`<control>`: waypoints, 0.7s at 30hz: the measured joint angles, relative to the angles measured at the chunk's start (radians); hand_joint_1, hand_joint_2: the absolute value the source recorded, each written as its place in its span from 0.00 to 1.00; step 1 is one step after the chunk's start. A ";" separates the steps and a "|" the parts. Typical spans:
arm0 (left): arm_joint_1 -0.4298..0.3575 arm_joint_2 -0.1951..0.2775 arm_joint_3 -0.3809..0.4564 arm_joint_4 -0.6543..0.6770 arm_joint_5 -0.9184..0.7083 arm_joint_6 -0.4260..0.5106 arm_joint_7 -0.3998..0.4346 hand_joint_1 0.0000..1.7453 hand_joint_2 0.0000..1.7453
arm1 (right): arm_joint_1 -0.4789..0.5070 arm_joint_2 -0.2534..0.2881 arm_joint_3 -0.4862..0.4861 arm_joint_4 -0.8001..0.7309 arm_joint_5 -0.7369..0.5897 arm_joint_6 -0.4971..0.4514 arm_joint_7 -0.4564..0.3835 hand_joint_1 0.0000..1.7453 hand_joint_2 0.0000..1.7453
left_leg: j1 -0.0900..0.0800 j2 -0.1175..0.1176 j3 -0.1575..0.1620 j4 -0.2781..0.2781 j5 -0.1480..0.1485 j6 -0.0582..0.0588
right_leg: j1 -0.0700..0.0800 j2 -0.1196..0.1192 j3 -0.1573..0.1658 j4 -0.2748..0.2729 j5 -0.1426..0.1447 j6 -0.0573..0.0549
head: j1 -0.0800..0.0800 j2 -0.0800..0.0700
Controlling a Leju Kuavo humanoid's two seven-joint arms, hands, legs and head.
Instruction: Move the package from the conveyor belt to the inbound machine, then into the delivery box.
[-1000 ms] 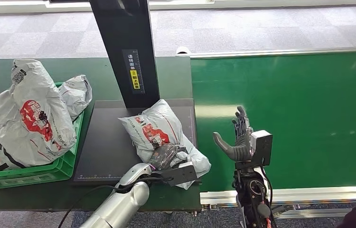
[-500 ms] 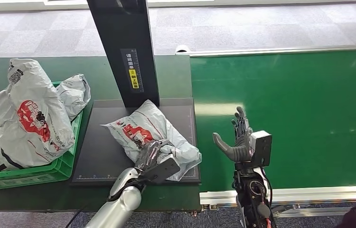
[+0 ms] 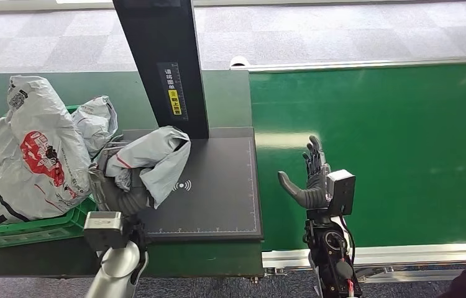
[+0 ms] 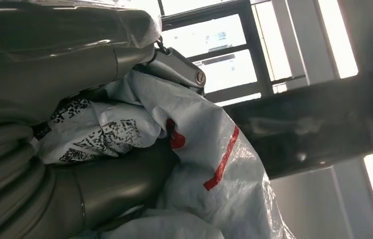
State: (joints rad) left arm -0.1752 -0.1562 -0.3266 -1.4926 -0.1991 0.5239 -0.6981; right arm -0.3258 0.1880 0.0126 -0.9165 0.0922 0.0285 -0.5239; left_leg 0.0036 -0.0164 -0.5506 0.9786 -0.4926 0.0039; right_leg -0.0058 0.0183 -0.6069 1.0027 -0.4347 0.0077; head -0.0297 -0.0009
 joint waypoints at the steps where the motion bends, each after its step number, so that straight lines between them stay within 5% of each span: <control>1: 0.009 0.008 -0.001 -0.037 0.021 -0.019 0.000 1.00 1.00 | 0.000 -0.001 0.000 0.002 0.000 0.000 0.000 0.00 1.00 | 0.000 0.000 0.000 0.000 0.000 0.000 | 0.000 0.000 0.000 0.000 0.000 0.000 | 0.000 0.000; 8: 0.043 0.040 -0.005 -0.202 0.059 -0.085 -0.001 1.00 1.00 | 0.000 -0.004 0.000 0.009 0.000 0.000 0.000 0.00 1.00 | 0.000 0.000 -0.001 0.000 0.000 0.000 | 0.000 0.000 -0.001 0.000 0.000 0.000 | 0.000 0.000; 21: 0.054 0.060 -0.008 -0.261 0.060 -0.087 -0.001 1.00 1.00 | -0.005 -0.005 0.000 0.017 0.000 0.000 0.000 0.00 1.00 | 0.000 0.000 -0.001 0.000 0.000 0.000 | 0.000 0.000 -0.001 0.000 0.000 0.000 | 0.000 0.000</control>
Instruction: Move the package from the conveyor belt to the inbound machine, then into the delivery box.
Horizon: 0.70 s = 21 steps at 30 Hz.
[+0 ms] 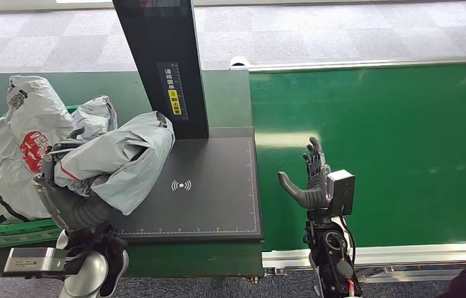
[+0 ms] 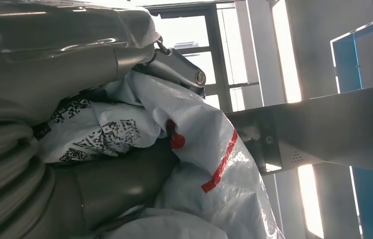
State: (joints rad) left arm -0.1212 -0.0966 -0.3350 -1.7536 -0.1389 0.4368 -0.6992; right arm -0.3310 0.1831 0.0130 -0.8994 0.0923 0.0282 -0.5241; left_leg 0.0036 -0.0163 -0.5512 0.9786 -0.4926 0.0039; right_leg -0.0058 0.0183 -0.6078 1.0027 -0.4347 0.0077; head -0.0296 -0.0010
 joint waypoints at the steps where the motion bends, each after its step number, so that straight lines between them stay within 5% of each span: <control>1: 0.000 0.001 0.000 -0.001 0.000 0.000 0.000 1.00 1.00 | 0.000 0.000 0.000 0.000 0.000 0.000 0.000 0.00 1.00 | 0.000 0.000 0.000 0.000 0.000 0.000 | 0.000 0.000 0.000 0.000 0.000 0.000 | 0.000 0.000; 15: 0.022 0.002 0.005 -0.100 0.042 -0.024 0.000 1.00 1.00 | 0.001 -0.002 0.000 0.004 0.000 0.000 -0.003 0.00 1.00 | 0.000 0.000 -0.001 0.000 0.000 0.000 | 0.000 0.000 -0.001 0.000 0.000 0.000 | 0.000 0.000; 21: 0.031 0.022 0.040 -0.257 0.021 0.190 0.000 1.00 1.00 | 0.010 -0.006 0.000 0.003 0.000 -0.001 -0.006 0.00 1.00 | 0.000 0.000 -0.001 0.000 0.000 0.000 | 0.000 0.000 -0.001 0.000 0.000 0.000 | 0.000 0.000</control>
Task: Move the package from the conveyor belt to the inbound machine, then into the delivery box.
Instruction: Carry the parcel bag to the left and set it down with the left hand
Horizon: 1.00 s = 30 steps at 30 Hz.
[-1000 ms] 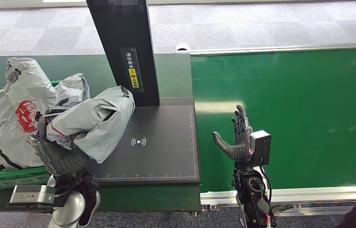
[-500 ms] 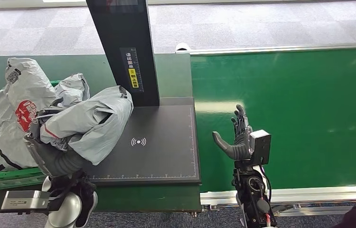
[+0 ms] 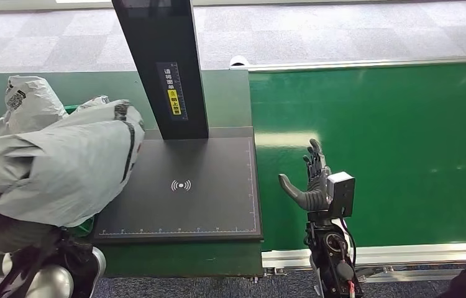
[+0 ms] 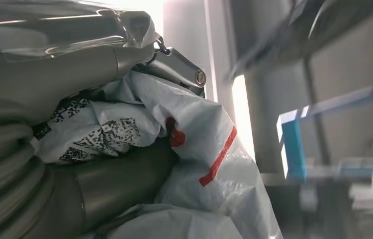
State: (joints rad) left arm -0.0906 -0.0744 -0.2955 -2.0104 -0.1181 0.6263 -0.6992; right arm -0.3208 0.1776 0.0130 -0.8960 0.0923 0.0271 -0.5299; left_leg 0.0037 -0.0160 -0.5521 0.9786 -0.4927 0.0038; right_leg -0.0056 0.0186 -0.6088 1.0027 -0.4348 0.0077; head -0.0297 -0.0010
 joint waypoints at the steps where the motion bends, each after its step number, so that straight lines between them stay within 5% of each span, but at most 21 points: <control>1: -0.001 0.006 0.014 -0.026 0.009 0.025 0.000 1.00 1.00 | 0.002 0.000 0.000 0.000 0.000 0.000 0.000 0.00 1.00 | 0.000 0.000 0.000 0.000 0.000 0.000 | 0.000 0.000 0.000 0.000 0.000 0.000 | 0.000 0.000; 4: -0.010 -0.015 0.095 -0.128 0.138 -0.068 0.000 1.00 1.00 | 0.006 -0.001 0.000 0.000 -0.001 0.000 0.000 0.00 1.00 | 0.000 0.000 0.000 0.000 0.000 0.000 | 0.000 0.000 0.000 0.000 0.000 0.000 | 0.000 0.000; 7: -0.022 -0.102 0.253 -0.235 0.254 -0.300 0.000 1.00 1.00 | 0.009 -0.001 0.000 0.000 -0.001 0.000 0.000 0.00 1.00 | 0.000 0.001 0.000 0.000 0.000 0.000 | 0.000 0.000 0.000 0.000 0.000 0.000 | 0.000 0.000; 10: -0.036 -0.173 0.375 -0.279 0.266 -0.392 0.003 1.00 1.00 | 0.010 0.000 0.000 0.000 -0.001 0.001 0.003 0.00 1.00 | 0.000 -0.001 0.000 0.000 0.000 0.000 | -0.001 -0.001 0.001 0.000 0.000 0.000 | 0.000 0.000; 22: -0.051 -0.251 0.594 -0.283 0.311 -0.292 0.017 1.00 1.00 | 0.011 0.008 0.003 0.000 0.015 0.003 0.015 0.00 1.00 | 0.001 -0.001 0.000 0.000 0.000 0.000 | 0.001 -0.001 0.001 0.000 0.000 0.000 | 0.000 0.000; 30: -0.053 -0.238 0.647 -0.267 0.123 -0.087 0.036 1.00 1.00 | 0.011 0.016 0.006 0.000 0.020 0.002 0.021 0.00 1.00 | 0.000 0.000 0.000 0.000 0.000 0.000 | 0.001 -0.001 0.001 0.000 0.000 0.000 | 0.000 0.000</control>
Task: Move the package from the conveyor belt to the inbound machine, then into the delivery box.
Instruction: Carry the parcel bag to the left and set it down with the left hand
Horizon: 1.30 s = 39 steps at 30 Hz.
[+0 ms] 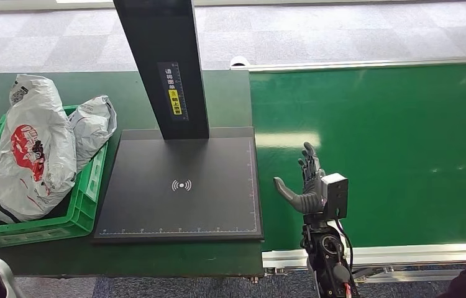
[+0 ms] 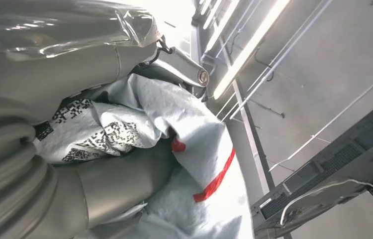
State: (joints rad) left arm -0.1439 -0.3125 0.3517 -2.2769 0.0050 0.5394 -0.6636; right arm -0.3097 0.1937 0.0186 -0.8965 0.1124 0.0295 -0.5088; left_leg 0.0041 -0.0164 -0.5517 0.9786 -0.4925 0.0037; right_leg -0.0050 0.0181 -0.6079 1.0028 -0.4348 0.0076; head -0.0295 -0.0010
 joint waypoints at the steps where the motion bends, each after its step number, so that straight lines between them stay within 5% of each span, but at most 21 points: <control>1: 0.000 0.003 0.000 0.002 -0.007 0.007 0.001 1.00 1.00 | 0.000 0.001 0.000 0.000 0.000 0.000 0.000 0.00 1.00 | 0.000 0.000 0.000 0.000 0.000 0.000 | 0.000 0.000 0.000 0.000 0.000 0.000 | 0.000 0.000; 13: 0.001 0.061 -0.026 0.065 -0.136 0.134 -0.030 1.00 1.00 | 0.002 0.002 0.009 -0.002 0.008 -0.005 0.005 0.00 1.00 | 0.000 0.000 0.000 0.000 0.000 0.000 | 0.000 0.000 0.000 0.000 0.000 0.000 | 0.000 0.000; 20: -0.016 0.096 -0.037 0.296 -0.254 0.128 -0.022 1.00 1.00 | 0.016 0.001 0.023 -0.016 0.011 -0.019 0.006 0.00 1.00 | 0.000 0.000 0.001 0.000 0.000 0.000 | 0.000 0.000 0.000 0.000 0.000 0.000 | 0.000 0.000; 25: -0.041 0.155 -0.088 0.605 -0.381 0.041 0.110 1.00 1.00 | 0.018 0.001 0.025 -0.019 0.022 -0.007 0.004 0.00 1.00 | 0.000 0.001 0.001 0.000 0.000 0.000 | 0.000 0.001 0.000 0.000 0.001 -0.001 | 0.000 0.000; 28: -0.056 0.176 -0.110 0.725 -0.408 0.032 0.118 1.00 1.00 | 0.019 0.001 0.025 -0.019 0.026 -0.002 0.003 0.00 1.00 | 0.000 0.003 0.001 0.000 0.000 0.000 | 0.000 0.003 0.000 0.000 0.001 -0.001 | 0.000 0.000; 35: -0.076 0.196 -0.130 0.839 -0.415 0.032 0.114 1.00 1.00 | 0.020 0.000 0.025 -0.019 0.028 -0.001 0.003 0.00 1.00 | 0.000 0.003 0.001 0.000 0.000 0.000 | 0.000 0.002 0.000 0.000 0.000 -0.001 | 0.000 0.000; 39: -0.094 0.204 -0.139 0.898 -0.529 0.025 0.207 1.00 1.00 | 0.019 0.000 0.025 -0.018 0.034 0.002 0.002 0.00 1.00 | 0.000 0.002 0.002 0.000 0.000 0.000 | 0.000 0.002 0.000 0.000 0.000 -0.001 | 0.000 0.000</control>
State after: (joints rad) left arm -0.2382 -0.1080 0.2126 -1.3788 -0.5245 0.5642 -0.4564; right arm -0.2905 0.1939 0.0441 -0.9147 0.1460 0.0317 -0.5071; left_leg 0.0039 -0.0143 -0.5501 0.9786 -0.4926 0.0033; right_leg -0.0051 0.0200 -0.6078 1.0027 -0.4343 0.0069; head -0.0295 -0.0011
